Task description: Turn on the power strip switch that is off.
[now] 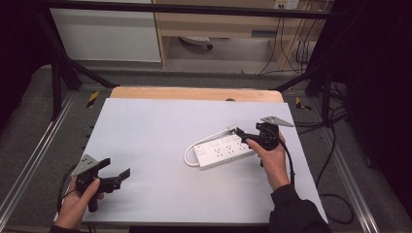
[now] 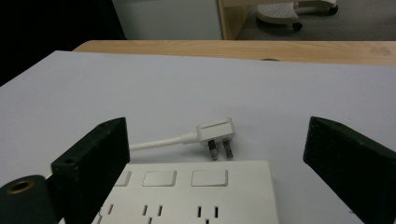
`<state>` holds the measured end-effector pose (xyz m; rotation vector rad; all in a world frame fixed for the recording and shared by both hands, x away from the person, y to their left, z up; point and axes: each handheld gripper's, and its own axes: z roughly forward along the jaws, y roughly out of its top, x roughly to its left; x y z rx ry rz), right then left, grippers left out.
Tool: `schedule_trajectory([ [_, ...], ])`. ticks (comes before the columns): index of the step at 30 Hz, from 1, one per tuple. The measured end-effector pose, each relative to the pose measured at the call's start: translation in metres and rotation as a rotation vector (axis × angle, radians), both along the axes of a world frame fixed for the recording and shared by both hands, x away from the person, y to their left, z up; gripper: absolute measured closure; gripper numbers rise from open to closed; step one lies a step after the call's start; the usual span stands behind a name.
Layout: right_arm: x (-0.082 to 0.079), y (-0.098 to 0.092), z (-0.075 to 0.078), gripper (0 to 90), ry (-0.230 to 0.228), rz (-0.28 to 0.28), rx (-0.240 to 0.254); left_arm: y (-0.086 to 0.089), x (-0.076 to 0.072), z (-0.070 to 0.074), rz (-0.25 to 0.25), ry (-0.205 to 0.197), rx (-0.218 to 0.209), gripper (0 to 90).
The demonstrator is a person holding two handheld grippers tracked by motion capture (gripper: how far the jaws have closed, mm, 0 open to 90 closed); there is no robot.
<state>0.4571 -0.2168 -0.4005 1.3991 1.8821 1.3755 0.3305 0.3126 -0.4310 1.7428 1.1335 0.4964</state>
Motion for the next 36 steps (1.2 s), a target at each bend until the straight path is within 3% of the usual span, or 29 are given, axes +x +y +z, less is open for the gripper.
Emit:
schedule_trajectory([
  [5,-0.015,-0.010,0.014,4.0,-0.037,0.007,-0.011,0.000,0.000,0.000,0.000,0.001,0.001,6.2],
  [9,-0.032,-0.019,0.022,2.9,-0.066,0.016,-0.047,0.000,0.000,0.000,0.000,0.000,0.000,6.2],
  [17,-0.067,-0.040,0.024,3.5,-0.096,-0.010,-0.101,0.000,-0.001,0.000,0.006,0.000,-0.001,6.2],
  [23,-0.089,-0.054,0.006,5.0,-0.077,-0.043,-0.114,0.000,-0.002,-0.001,0.005,0.002,0.000,6.1],
  [28,-0.099,-0.058,-0.015,4.7,-0.038,-0.046,-0.178,0.001,-0.002,-0.001,0.008,0.007,0.002,6.2],
  [30,-0.101,-0.059,-0.023,4.3,-0.008,-0.052,-0.205,0.000,-0.002,-0.001,0.008,0.003,-0.002,6.2],
  [33,-0.104,-0.061,-0.038,4.5,0.031,-0.065,-0.196,-0.001,-0.001,0.000,0.007,0.002,0.000,6.1],
  [36,-0.100,-0.062,-0.052,4.4,0.091,-0.063,-0.260,-0.002,-0.001,0.000,0.002,-0.001,0.000,6.1],
])
